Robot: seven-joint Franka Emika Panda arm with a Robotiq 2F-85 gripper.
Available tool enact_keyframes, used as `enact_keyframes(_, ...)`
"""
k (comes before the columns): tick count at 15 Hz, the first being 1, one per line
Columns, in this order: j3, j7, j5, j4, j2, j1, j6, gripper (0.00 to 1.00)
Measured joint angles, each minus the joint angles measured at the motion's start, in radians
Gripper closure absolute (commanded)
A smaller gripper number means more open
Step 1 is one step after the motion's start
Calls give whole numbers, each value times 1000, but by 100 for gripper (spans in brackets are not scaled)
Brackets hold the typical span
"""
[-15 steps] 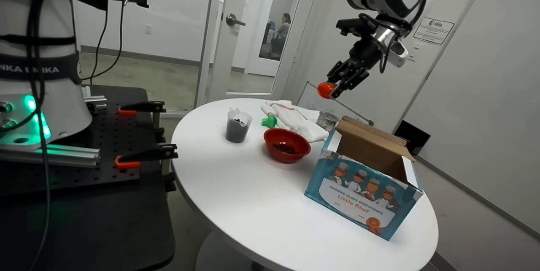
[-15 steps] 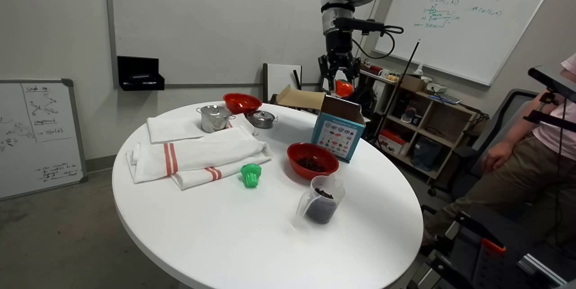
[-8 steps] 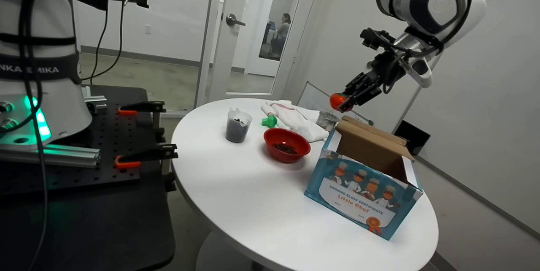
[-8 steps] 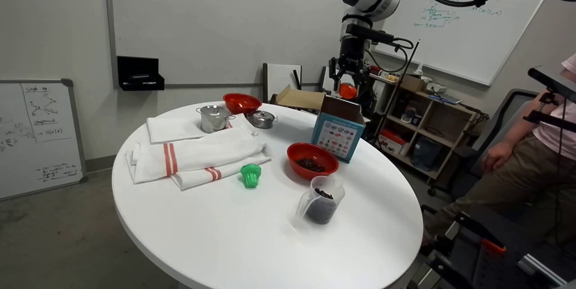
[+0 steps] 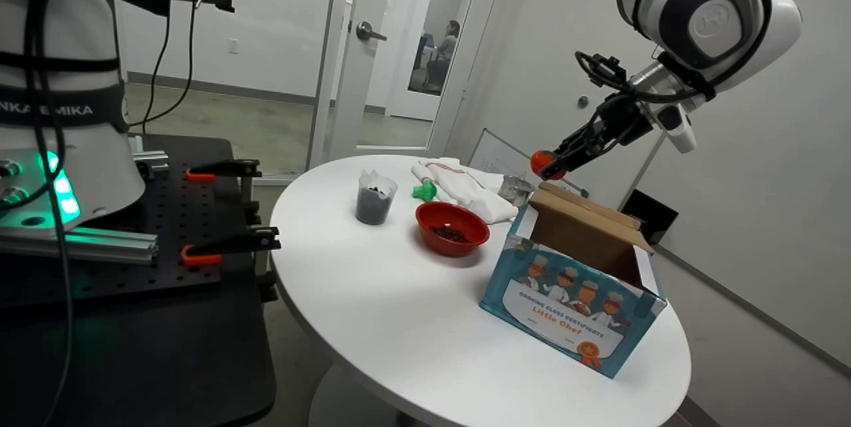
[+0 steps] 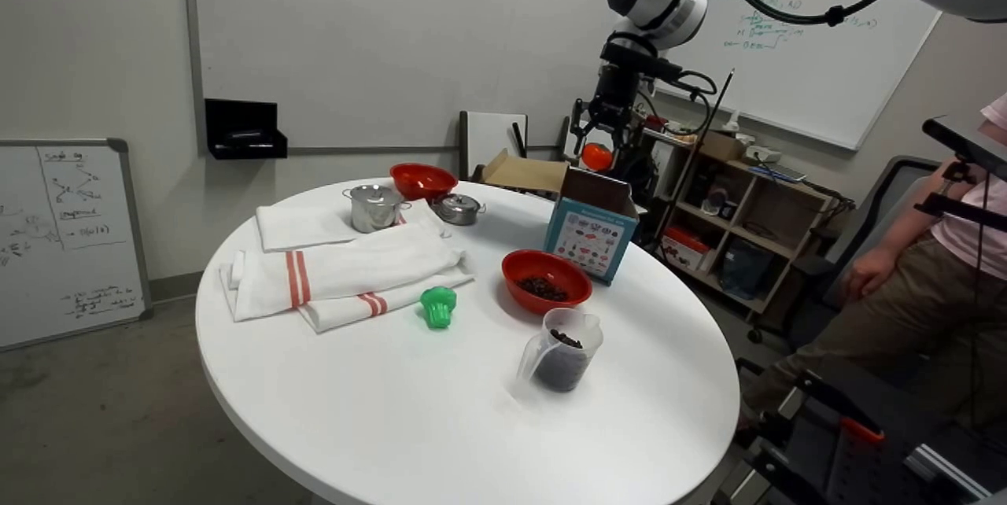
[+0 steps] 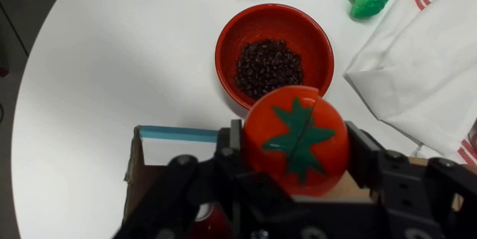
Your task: Put the plastic tomato in the blue box
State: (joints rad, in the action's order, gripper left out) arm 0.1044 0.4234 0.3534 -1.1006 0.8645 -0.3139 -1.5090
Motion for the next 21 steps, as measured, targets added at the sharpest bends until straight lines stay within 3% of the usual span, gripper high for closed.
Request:
enact_keyframes(3, -4, 7, -4, -102, -51, 36, -60, 62)
enact_keyframes(7, -3, 55, -12, -234, -113, 141, -93, 62)
enact_keyframes(11, 4, 112, -13, -268, -129, 197, -96, 62)
enact_keyframes(15, 32, 142, -12, -267, -140, 180, -94, 62)
enact_keyframes(21, 98, 146, -10, -288, -181, 85, -79, 62)
